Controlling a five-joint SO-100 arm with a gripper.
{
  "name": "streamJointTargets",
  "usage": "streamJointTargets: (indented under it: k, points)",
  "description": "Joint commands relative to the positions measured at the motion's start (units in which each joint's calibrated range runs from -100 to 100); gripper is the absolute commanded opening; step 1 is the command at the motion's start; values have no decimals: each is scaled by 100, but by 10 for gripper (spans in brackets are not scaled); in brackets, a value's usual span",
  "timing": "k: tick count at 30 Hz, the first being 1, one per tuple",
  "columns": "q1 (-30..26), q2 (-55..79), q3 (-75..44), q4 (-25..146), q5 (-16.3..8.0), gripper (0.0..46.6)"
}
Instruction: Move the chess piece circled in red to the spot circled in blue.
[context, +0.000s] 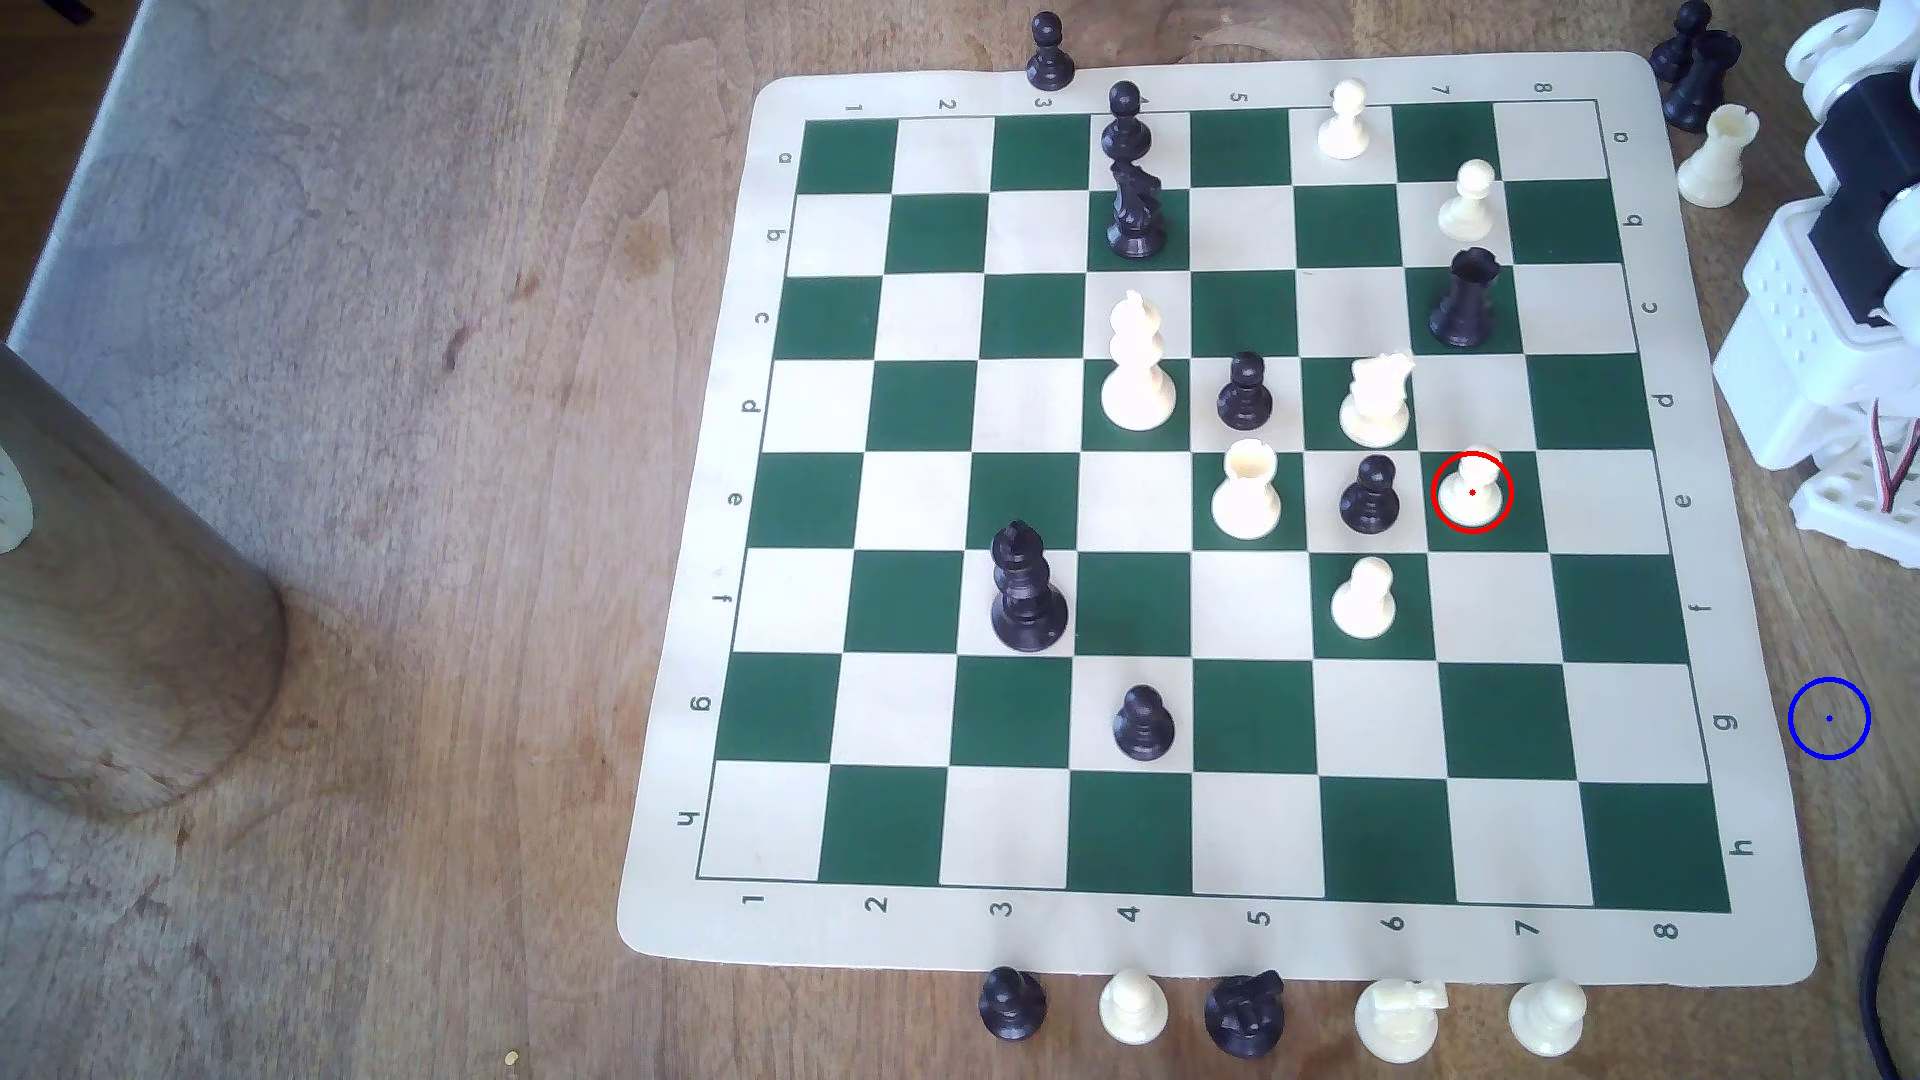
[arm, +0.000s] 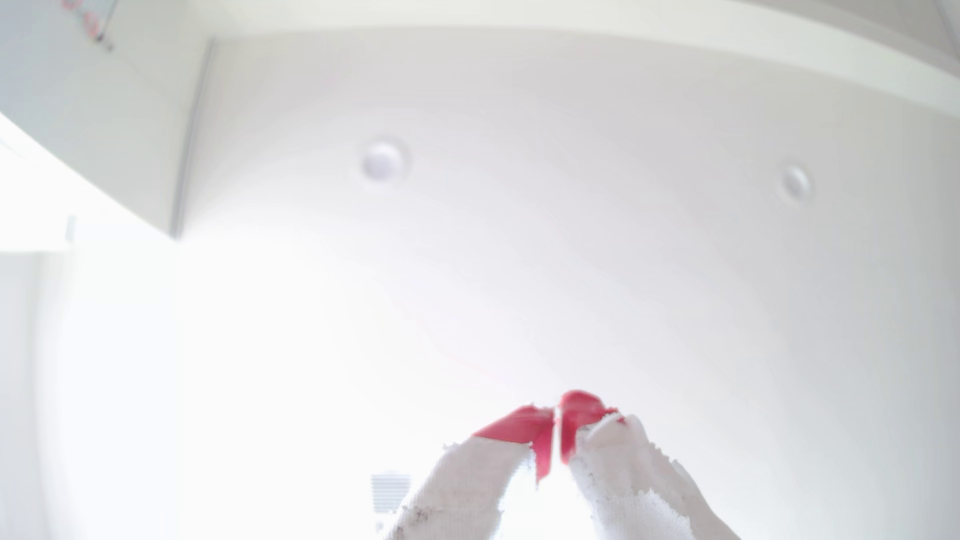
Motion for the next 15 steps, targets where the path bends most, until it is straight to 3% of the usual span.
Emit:
streamJointTargets:
  k: [1, 7, 15]
  points:
    - [6, 22, 117, -190, -49, 1]
    - [-2, 31, -427, 1243, -34, 1]
    - [14, 31, -2049, 5330, 142, 1]
